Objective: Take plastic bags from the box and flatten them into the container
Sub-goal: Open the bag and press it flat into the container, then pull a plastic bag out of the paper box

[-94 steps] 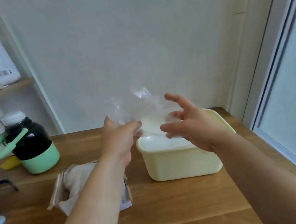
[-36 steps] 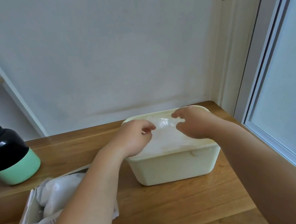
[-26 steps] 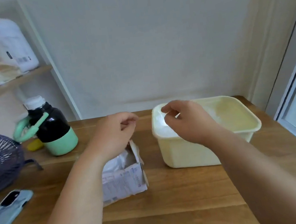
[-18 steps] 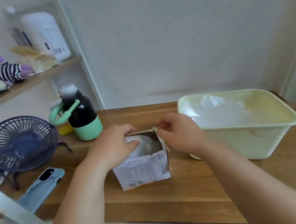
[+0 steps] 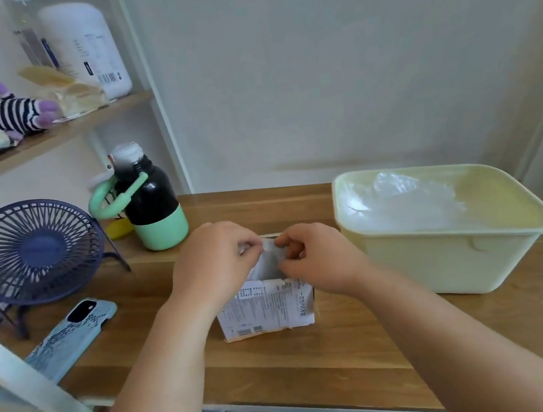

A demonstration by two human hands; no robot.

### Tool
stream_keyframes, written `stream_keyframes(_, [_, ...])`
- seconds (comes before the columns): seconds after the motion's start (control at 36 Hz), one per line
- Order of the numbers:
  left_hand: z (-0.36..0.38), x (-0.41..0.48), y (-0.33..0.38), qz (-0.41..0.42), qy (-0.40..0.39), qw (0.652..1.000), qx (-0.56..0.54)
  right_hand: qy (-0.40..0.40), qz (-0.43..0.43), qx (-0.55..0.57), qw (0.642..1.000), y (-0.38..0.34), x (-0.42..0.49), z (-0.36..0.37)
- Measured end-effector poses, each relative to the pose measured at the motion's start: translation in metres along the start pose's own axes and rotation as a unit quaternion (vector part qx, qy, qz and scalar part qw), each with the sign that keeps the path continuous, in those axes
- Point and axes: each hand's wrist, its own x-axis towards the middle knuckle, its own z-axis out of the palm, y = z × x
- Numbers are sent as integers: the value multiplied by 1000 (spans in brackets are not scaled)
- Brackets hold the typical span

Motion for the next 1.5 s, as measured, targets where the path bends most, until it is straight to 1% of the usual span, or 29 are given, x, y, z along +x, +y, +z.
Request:
stream_keyframes(0.08, [-1,1,0,-38,47,991,-123,-2,2,21,1000,-1,0,-1])
stream_keyframes(0.17, [-4,0,1,-89,46,967,-235,-4,6,43,999,-3,0,-1])
stream_keyframes(0.28, [-2,0,-1,-123,56,951,-278,-3,15,56,998,-6,1,-2])
stream_keyframes(0.39, [0,1,-5,-165,86,922,-340,-25,19,75,997,-10,-2,-6])
stream_keyframes(0.47, [-1,2,-5,-174,105,909,-363,-26,6,53,998,-14,-1,-7])
stream_keyframes(0.5, [-2,2,-4,-182,107,897,-389,-19,-1,42,999,-14,-1,-7])
stream_keyframes(0.61, [-4,4,-3,-225,125,825,-504,2,-23,21,1000,-17,1,-3])
stream_keyframes(0.67, [-6,3,-3,-231,104,791,-557,6,-37,25,999,-19,3,-1])
stream_keyframes(0.69, [-7,3,-4,-232,90,778,-577,6,-47,21,999,-20,4,-1])
stream_keyframes(0.72, [-6,3,-5,-232,79,774,-584,2,-56,12,998,-20,5,0])
stream_keyframes(0.78, [-5,0,-8,-234,69,788,-565,-11,-69,2,998,-22,7,1])
stream_keyframes(0.81, [-4,-1,-9,-229,71,808,-538,-19,-72,5,997,-22,8,3])
stream_keyframes(0.83, [-3,-2,-10,-218,76,835,-500,-25,-69,10,997,-22,9,5])
stream_keyframes(0.89, [-2,-5,-11,-188,101,881,-423,-35,-64,24,997,-21,10,7])
stream_keyframes(0.92, [-2,-6,-12,-180,115,893,-397,-37,-63,30,997,-21,10,7])
stream_keyframes(0.94, [-3,-6,-12,-178,123,897,-385,-38,-62,32,997,-20,10,6])
stream_keyframes(1.0, [-4,-6,-14,-179,129,894,-390,-31,-60,23,997,-19,10,4])
stream_keyframes(1.11, [-2,-4,-18,-208,151,872,-417,3,-53,-30,998,-19,9,3])
stream_keyframes(1.22, [2,-3,-23,-246,167,842,-451,-6,-27,-111,993,-16,12,5])
stream_keyframes(1.28, [3,-2,-24,-257,168,837,-452,-11,-27,-119,993,-16,13,6])
stream_keyframes(1.36, [4,-1,-26,-266,149,844,-442,-12,-34,-80,996,-17,12,8])
stream_keyframes(1.42, [3,-1,-27,-271,143,845,-438,-3,-41,-4,999,-14,11,7])
stream_keyframes(1.44, [3,-2,-28,-268,146,849,-430,7,-46,34,998,-13,11,7])
stream_keyframes(1.5, [2,-4,-29,-257,157,868,-394,38,-52,75,995,-11,12,6])
